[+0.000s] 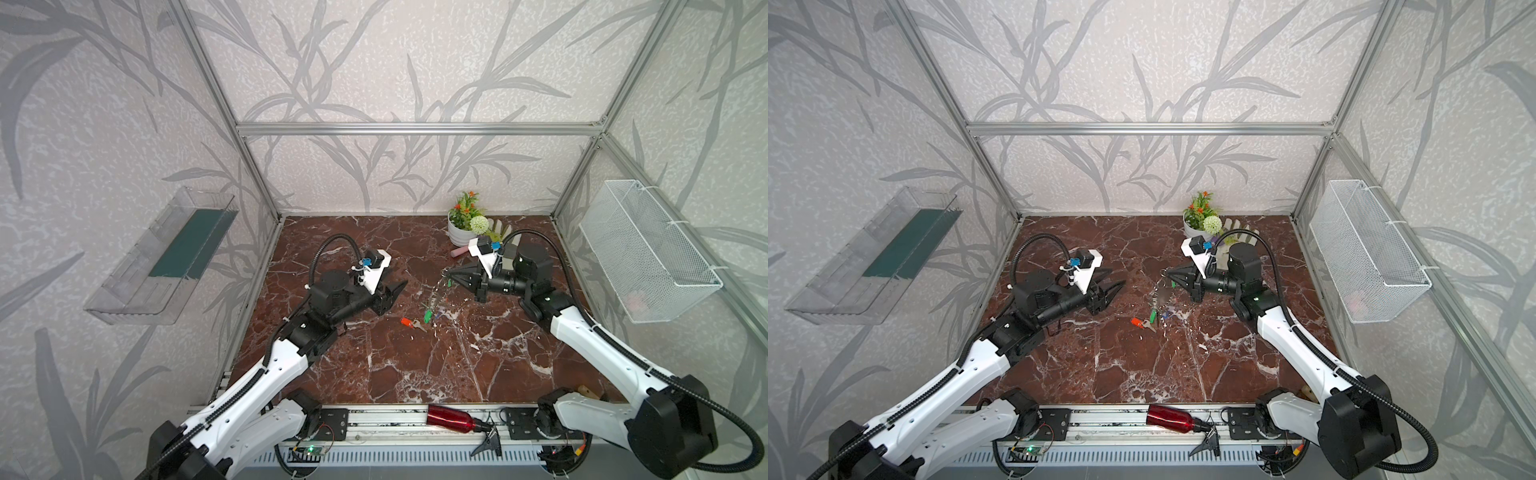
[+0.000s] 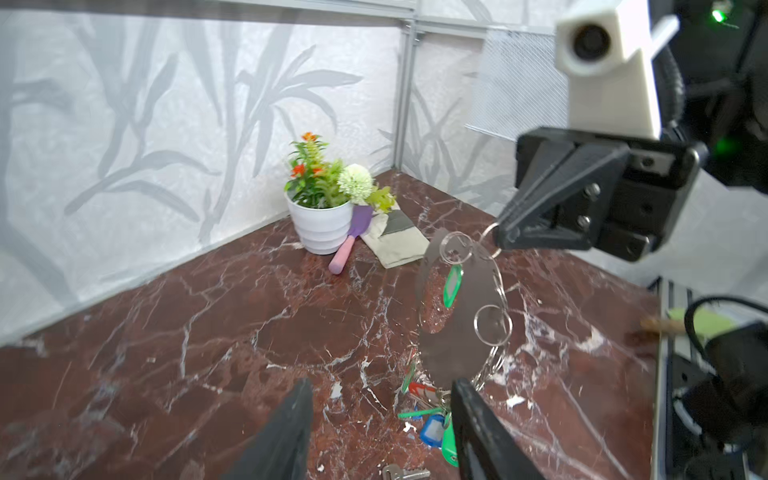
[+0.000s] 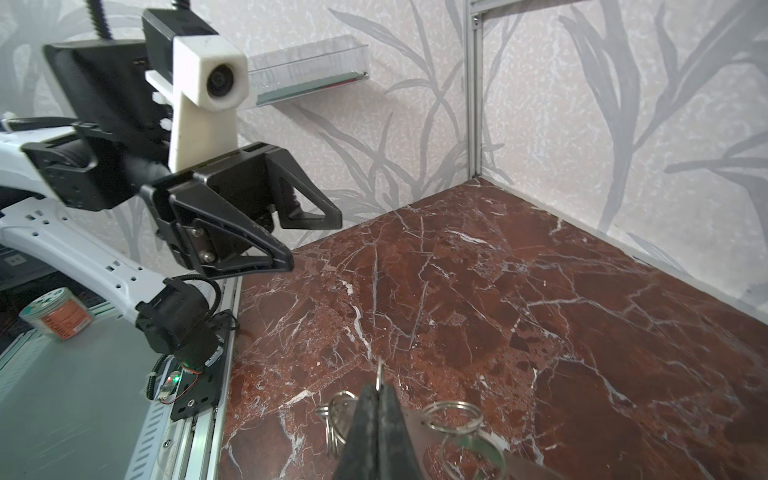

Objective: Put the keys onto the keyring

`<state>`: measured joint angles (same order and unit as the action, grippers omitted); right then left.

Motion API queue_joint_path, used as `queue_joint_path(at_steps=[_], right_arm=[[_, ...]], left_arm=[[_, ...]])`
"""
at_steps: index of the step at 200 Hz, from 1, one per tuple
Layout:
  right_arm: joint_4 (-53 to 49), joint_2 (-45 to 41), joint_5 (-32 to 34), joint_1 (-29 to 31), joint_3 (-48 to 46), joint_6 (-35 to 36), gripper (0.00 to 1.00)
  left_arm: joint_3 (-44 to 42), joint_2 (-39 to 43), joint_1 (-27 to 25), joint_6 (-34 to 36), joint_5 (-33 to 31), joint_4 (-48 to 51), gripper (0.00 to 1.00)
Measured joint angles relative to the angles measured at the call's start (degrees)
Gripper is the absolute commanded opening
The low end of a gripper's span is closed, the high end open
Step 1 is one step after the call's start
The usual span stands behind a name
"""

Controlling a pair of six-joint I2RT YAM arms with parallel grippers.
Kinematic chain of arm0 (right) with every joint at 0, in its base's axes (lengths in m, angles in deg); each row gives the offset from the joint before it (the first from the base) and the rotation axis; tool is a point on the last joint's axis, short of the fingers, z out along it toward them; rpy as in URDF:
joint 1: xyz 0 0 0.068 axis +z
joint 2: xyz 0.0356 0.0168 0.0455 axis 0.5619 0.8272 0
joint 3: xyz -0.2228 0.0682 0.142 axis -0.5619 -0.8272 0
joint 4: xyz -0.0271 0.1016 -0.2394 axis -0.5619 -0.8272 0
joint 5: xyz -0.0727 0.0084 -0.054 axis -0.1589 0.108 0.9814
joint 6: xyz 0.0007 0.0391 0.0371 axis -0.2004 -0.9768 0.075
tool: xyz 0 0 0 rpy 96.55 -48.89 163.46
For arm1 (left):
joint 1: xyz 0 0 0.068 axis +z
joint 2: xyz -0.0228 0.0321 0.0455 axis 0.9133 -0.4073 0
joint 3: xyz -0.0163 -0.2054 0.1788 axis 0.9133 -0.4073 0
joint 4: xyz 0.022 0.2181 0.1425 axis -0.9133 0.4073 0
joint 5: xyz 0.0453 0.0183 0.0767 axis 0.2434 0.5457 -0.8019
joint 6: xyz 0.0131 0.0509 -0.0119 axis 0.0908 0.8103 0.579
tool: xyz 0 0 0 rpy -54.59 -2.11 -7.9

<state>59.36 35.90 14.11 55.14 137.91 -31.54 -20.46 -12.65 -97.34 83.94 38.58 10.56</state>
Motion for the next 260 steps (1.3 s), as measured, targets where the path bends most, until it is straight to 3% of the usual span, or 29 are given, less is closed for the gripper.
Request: queue_joint_path(at_steps=[22, 49, 119, 193, 235, 260], right_arm=[[-0.13, 1.51, -2.64, -0.59, 1.86, 0.39, 0.0], [-0.31, 2.29, -5.16, -0.87, 3.19, 0.33, 0.0], [2.84, 3.91, -9.38, -1.11, 3.43, -2.89, 0.0], [7.76, 4.61, -11.3, -1.53, 3.43, -7.13, 0.0], [8.85, 4.61, -11.67, -1.53, 3.43, -8.17, 0.0], [9.09, 4.61, -11.67, -1.53, 3.43, -8.48, 0.0]], left_arm=[[3.93, -6.88, 2.51, 4.26, 8.46, -1.09, 0.4], [13.03, -15.91, 5.09, 8.11, 17.99, -0.35, 0.4], [27.04, -25.55, 5.46, 16.22, 35.71, 6.84, 0.35], [28.39, -27.91, 5.25, 17.75, 41.0, 11.5, 0.37], [29.35, -29.03, 4.31, 17.73, 41.53, 11.58, 0.35], [29.38, -29.62, 3.74, 17.66, 41.72, 11.58, 0.28]])
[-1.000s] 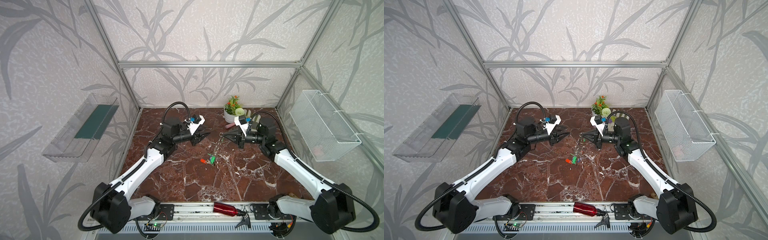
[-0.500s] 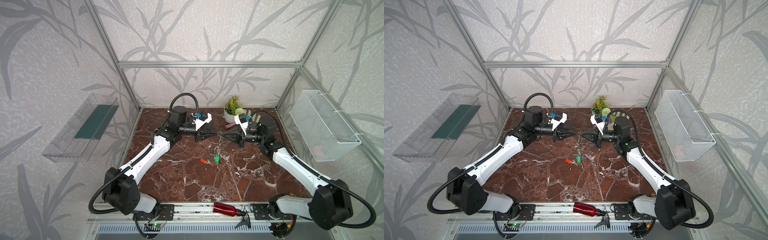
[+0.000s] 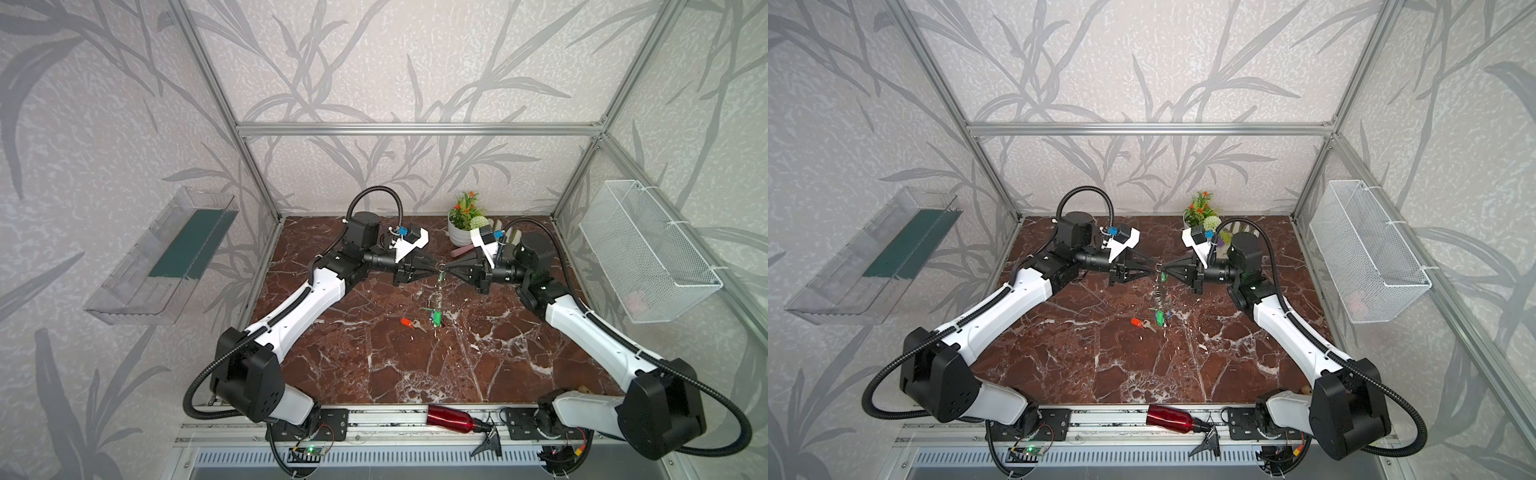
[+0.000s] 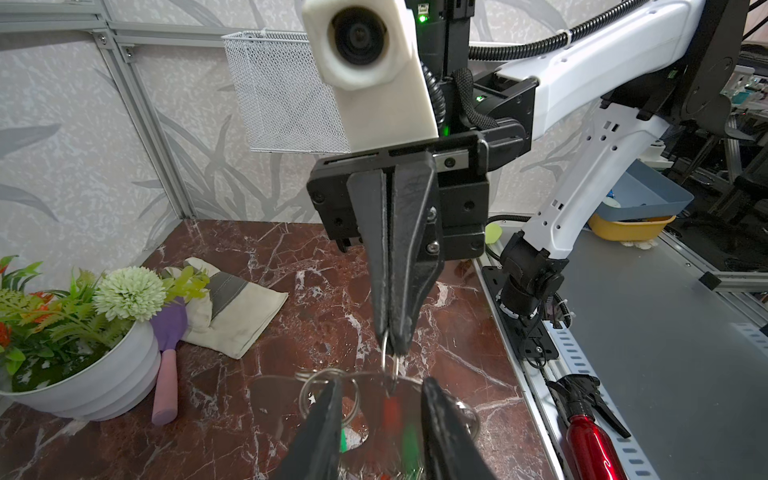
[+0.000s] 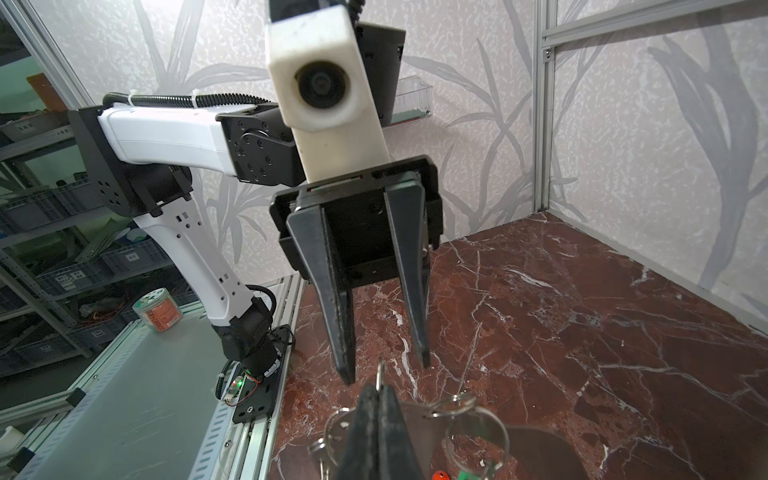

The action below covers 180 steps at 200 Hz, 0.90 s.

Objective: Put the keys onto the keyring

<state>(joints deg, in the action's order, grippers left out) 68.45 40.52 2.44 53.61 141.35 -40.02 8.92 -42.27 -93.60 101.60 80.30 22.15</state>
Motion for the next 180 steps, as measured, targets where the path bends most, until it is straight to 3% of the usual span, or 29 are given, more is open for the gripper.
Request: queue_joint_path(at_steps=[180], right_arm=[[-0.02, 0.15, -0.5, -0.02, 0.0, -0.02, 0.0]], left_arm=[[1.73, -1.16, -0.98, -1.51, 0.33, 1.33, 0.0]])
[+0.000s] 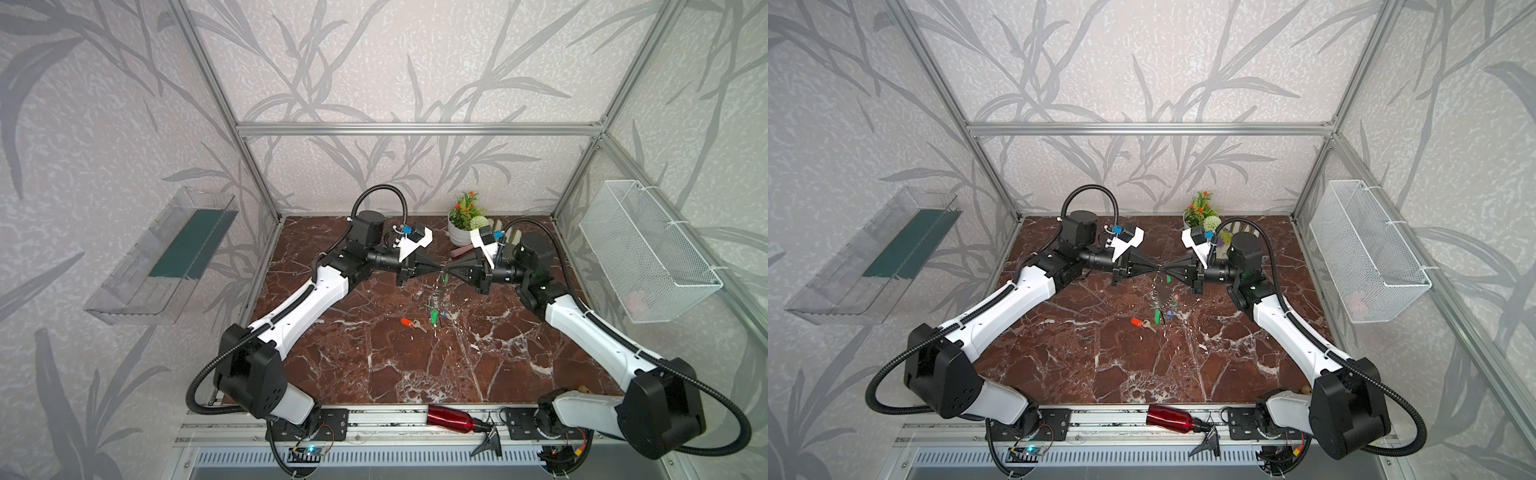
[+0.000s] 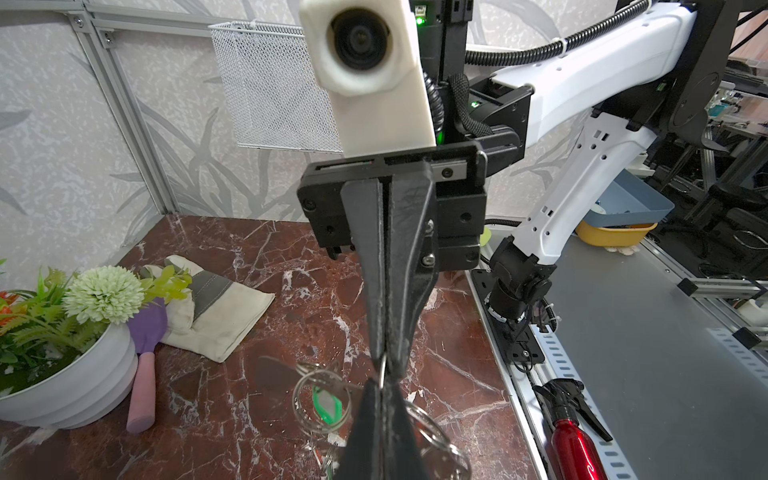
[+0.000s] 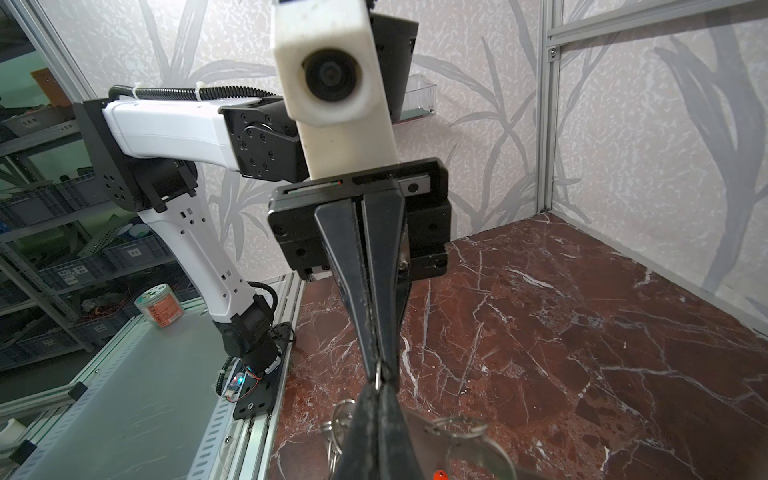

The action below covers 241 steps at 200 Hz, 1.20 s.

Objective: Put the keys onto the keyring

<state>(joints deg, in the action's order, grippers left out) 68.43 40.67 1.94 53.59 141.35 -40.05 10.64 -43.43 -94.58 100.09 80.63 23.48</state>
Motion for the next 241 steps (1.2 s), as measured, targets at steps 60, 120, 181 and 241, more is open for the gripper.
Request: queue_joint_path(at_steps=[60, 120, 181, 241], right_arm=[[4.59, -0.59, 1.36, -0.92, -0.76, -3.56, 0.39], [4.59, -6.88, 10.6, -3.15, -3.98, -7.23, 0.49], [-5.7, -11.43, 22.38, -3.19, -3.98, -6.67, 0.51], [-10.34, -11.41, 27.34, -3.19, -4.02, -5.62, 0.52]], left_arm=[[-0.44, 0.11, -0.04, -2.56, -3.41, -0.02, 0.0], [-5.18, 3.17, -0.09, -8.17, -10.16, -5.86, 0.0], [-9.14, 8.59, -1.7, -10.21, -18.99, -11.54, 0.0], [-14.08, 10.86, -7.5, -0.42, -33.16, -14.51, 0.0]])
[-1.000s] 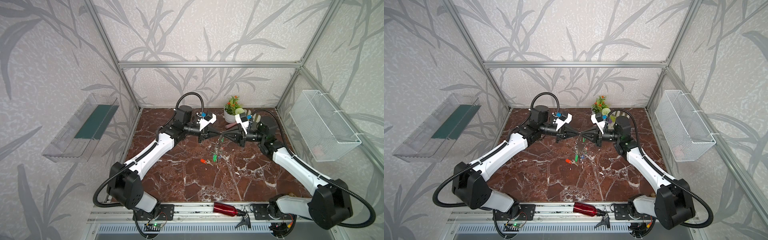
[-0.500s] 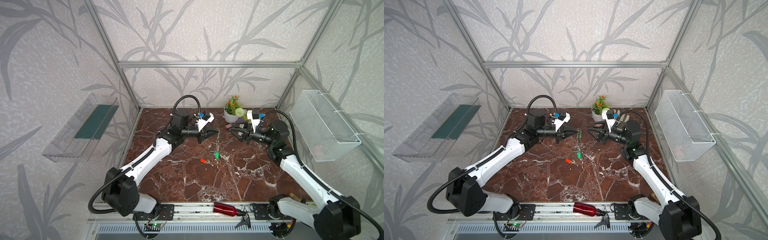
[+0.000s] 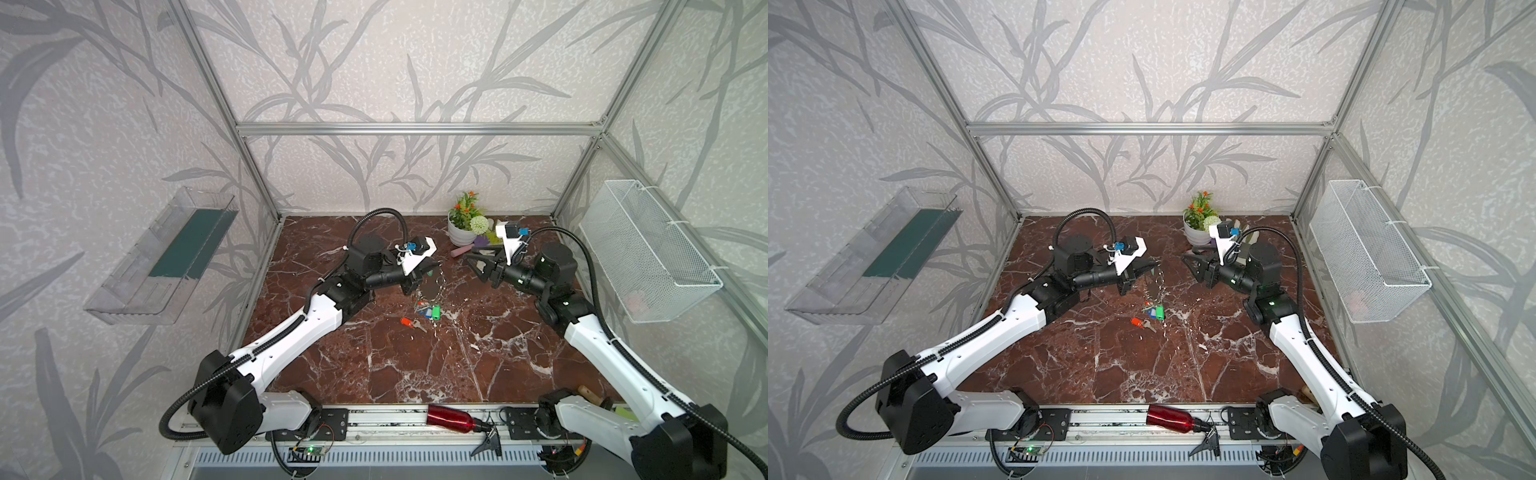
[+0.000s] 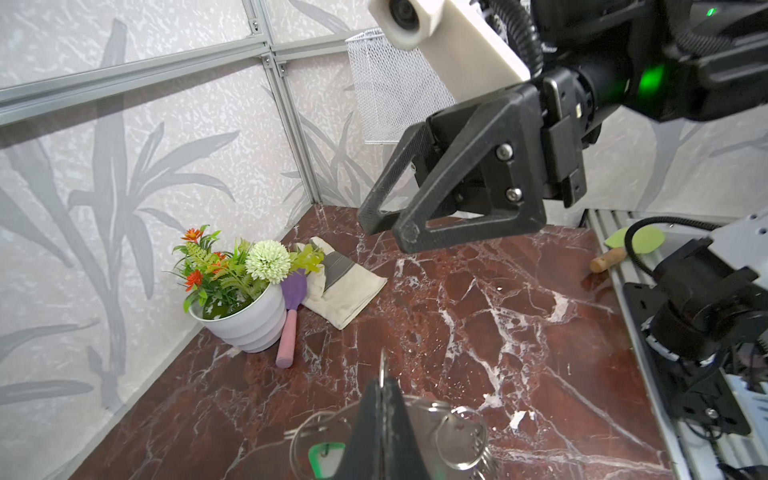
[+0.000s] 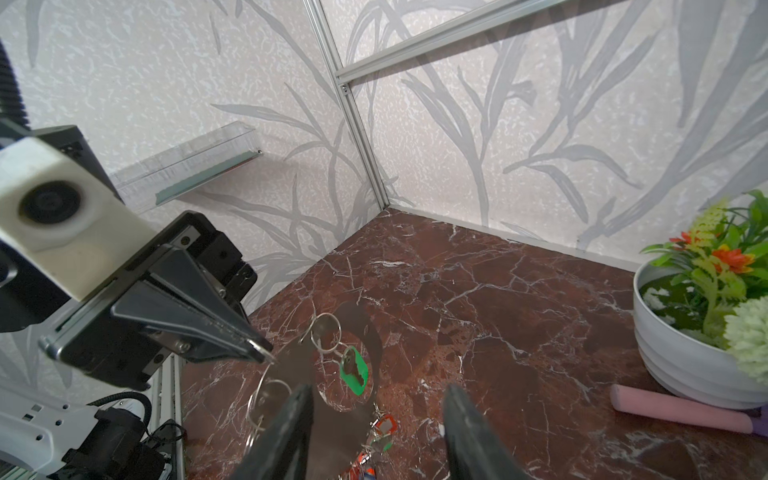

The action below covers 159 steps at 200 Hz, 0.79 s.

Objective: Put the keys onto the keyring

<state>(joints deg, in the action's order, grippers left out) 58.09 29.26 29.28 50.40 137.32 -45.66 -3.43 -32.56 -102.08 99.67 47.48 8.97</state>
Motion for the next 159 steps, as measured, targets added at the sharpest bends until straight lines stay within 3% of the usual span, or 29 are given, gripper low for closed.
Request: queue_joint_path(at_steps=[46, 113, 159], right_arm=[[-1.27, 0.26, 0.66, 0.0, 0.0, 0.22, 0.51], [-1.79, 1.16, 1.33, 0.0, 0.0, 0.44, 0.55], [-3.13, 1.4, 2.84, 0.0, 0.0, 1.36, 0.56]], left_arm=[[-2.97, 0.0, -1.33, 5.9, -6.51, -3.43, 0.0], [-4.92, 0.0, -3.06, 13.42, -10.69, -5.99, 0.0], [-5.25, 0.0, -2.95, 13.14, -14.05, -7.85, 0.0]])
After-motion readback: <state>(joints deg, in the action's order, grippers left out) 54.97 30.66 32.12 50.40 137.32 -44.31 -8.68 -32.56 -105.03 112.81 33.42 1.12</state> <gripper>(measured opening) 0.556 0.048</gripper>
